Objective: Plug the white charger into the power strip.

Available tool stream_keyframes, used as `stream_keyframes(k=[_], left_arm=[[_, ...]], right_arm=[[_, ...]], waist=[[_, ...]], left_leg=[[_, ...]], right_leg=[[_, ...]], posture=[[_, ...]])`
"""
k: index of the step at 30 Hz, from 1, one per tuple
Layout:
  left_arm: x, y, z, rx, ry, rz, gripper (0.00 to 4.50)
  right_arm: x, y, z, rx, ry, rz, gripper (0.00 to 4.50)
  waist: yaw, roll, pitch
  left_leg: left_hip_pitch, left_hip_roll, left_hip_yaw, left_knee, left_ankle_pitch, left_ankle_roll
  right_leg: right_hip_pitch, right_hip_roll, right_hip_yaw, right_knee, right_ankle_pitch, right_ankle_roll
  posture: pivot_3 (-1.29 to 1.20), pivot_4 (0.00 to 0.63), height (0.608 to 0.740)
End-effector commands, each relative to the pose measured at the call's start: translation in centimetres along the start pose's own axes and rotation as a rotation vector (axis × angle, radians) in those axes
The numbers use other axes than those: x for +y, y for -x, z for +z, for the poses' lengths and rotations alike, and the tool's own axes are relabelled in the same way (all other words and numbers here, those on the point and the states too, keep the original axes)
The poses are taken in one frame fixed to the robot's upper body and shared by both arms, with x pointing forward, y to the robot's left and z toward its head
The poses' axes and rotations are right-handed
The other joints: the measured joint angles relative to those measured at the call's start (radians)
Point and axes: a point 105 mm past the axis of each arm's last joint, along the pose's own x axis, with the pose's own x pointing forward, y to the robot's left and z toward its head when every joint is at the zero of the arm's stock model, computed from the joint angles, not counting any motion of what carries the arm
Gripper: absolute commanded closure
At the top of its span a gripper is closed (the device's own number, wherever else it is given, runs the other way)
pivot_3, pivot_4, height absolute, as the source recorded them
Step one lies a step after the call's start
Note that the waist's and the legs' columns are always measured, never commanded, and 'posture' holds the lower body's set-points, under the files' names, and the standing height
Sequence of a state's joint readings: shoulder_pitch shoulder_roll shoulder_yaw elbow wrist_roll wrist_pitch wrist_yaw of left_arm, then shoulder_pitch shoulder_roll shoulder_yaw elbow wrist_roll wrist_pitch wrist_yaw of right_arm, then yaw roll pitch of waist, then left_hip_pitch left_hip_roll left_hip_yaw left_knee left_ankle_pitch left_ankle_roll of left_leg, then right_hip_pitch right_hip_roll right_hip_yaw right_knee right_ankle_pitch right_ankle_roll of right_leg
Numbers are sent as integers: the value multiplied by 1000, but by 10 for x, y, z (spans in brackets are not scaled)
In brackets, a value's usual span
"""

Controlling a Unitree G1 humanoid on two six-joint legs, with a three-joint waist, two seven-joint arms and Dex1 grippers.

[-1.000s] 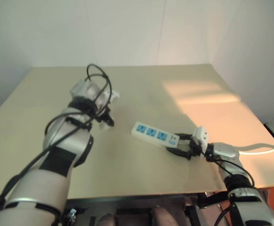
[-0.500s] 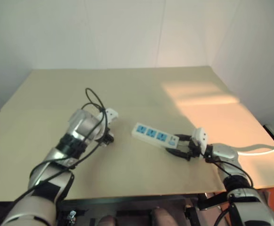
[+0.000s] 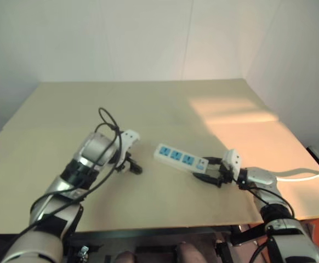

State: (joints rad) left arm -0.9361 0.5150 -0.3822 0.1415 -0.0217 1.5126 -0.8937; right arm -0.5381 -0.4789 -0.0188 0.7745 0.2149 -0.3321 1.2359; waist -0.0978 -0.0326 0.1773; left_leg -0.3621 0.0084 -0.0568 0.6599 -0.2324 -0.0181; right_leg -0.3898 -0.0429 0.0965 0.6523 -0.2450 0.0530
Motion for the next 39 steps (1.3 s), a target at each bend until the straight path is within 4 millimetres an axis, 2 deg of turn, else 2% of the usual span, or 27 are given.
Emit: stream_keyframes(k=[1, 5, 9, 13, 18, 39], left_arm=[[4, 11, 8, 26, 75, -18, 11], [10, 10, 10, 72, 104, 7, 11], [16, 6, 21, 100, 93, 32, 11], [16, -2, 27, 146, 11, 34, 11], [18, -4, 40, 154, 2, 30, 11], [19, -6, 28, 274, -35, 8, 11]], right_arm=[[6, 2, -14, 61, -20, 24, 1066], [6, 1, -15, 61, -23, 20, 1066], [8, 0, -18, 67, -29, 24, 1066], [6, -1, -18, 74, -23, 22, 1066], [7, -2, -19, 68, -25, 17, 1066], [9, -2, -25, 84, -38, 13, 1066]], waist=[[0, 0, 0], [-1, 0, 0], [0, -1, 0], [-2, -1, 0], [-3, -2, 1], [-7, -3, 1]], left_leg=[[0, 0, 0, 0, 0, 0], [-1, 0, 0, 0, -1, 0], [-1, 0, 0, 0, -1, 0], [-1, 0, 0, 0, -1, 0], [-2, 0, 1, 0, -1, 0], [-3, 0, 1, 0, -1, 0]], right_leg=[[0, 0, 0, 0, 0, 0], [0, 0, 0, -2, 0, 0], [0, 0, -1, -3, 0, 0], [0, 0, 0, -4, 0, 0], [0, 1, 0, -4, 0, 1], [0, 1, 0, -5, 0, 2]], posture=[[0, 150, 740], [0, 150, 740], [0, 150, 740], [0, 150, 740], [0, 150, 740], [0, 150, 740]])
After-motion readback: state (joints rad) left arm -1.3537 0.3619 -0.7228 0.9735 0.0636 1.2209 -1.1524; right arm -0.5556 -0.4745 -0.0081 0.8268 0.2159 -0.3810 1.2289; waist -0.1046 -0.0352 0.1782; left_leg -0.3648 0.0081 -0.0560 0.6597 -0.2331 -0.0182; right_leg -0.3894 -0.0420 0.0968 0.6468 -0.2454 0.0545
